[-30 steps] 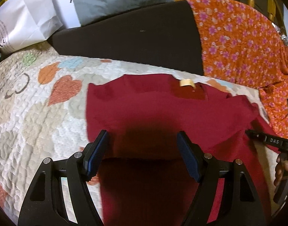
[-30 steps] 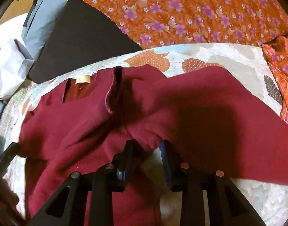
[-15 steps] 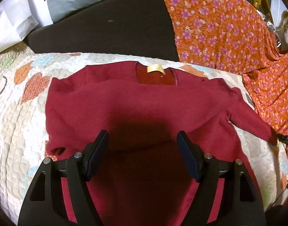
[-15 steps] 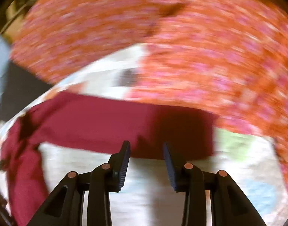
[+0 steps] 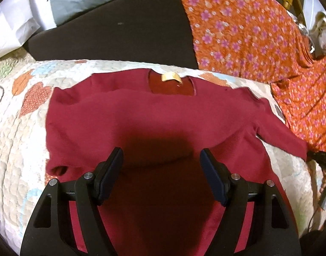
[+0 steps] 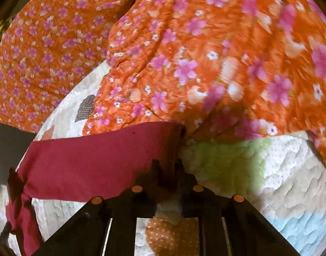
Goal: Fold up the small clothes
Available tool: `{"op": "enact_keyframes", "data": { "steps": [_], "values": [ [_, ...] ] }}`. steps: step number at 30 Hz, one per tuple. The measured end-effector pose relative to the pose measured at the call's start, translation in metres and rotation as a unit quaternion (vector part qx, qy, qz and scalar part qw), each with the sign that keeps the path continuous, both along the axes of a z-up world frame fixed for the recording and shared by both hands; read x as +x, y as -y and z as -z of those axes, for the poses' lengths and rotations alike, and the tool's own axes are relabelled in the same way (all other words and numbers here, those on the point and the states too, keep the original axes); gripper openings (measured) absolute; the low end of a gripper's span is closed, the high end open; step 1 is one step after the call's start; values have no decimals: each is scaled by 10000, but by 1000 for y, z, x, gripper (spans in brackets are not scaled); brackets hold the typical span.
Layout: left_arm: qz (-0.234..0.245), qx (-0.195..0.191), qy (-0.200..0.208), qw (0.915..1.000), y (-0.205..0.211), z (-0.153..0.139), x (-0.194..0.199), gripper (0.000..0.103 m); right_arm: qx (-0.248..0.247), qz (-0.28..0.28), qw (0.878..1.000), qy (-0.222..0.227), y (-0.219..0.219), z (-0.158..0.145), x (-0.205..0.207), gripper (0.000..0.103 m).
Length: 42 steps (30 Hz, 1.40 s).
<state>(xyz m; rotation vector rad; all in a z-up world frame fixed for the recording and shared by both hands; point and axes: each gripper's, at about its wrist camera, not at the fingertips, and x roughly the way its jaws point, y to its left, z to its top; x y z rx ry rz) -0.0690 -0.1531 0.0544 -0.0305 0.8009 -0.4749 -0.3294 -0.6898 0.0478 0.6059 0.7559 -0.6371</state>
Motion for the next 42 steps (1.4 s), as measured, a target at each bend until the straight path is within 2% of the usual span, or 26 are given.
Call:
{"op": "enact_keyframes", "data": {
  "steps": [2,5,9,12,18,20,23,27,31,37,42],
  "values": [
    [-77,-76,-4,9999,-6,-2,3,75,-286,-156,9994,72,-10,-20,0,10],
    [-179,-289,0,9994,-13,-8,8,75,-690,-361,9961,427,-25,-69,-1,10],
    [-54,-456,-7,9989,-13,-15,11,75,-1353,-569,9854,862,-45,-143,12,10],
    [-50,-427,42,9991,-12,-17,11,75,-1785,-465,9766,1108,-53,-192,24,10],
    [-101,-408,22,9991,-14,-18,18,74,-2081,-336,9666,1459,-62,-254,40,10],
    [-133,-372,46,9992,-16,-19,21,75,-2061,-571,9639,1585,-77,-267,51,10],
    [-238,-466,80,9986,-27,-25,26,75,-1860,-1418,9571,1711,-120,-278,84,10],
    [-505,-703,92,9962,-53,-32,34,75,-1805,-2490,9368,1670,-194,-271,136,10],
    [-702,-936,-10,9931,-78,-31,44,75,-1540,-3487,9118,1526,-273,-238,191,10],
    [-1194,-1584,-348,9795,-125,-21,62,74,-937,-4623,8747,1117,-387,-159,256,10],
    [-1519,-2037,-677,9648,-155,-8,73,74,-289,-5062,8585,761,-456,-77,290,10]
  ]
}}
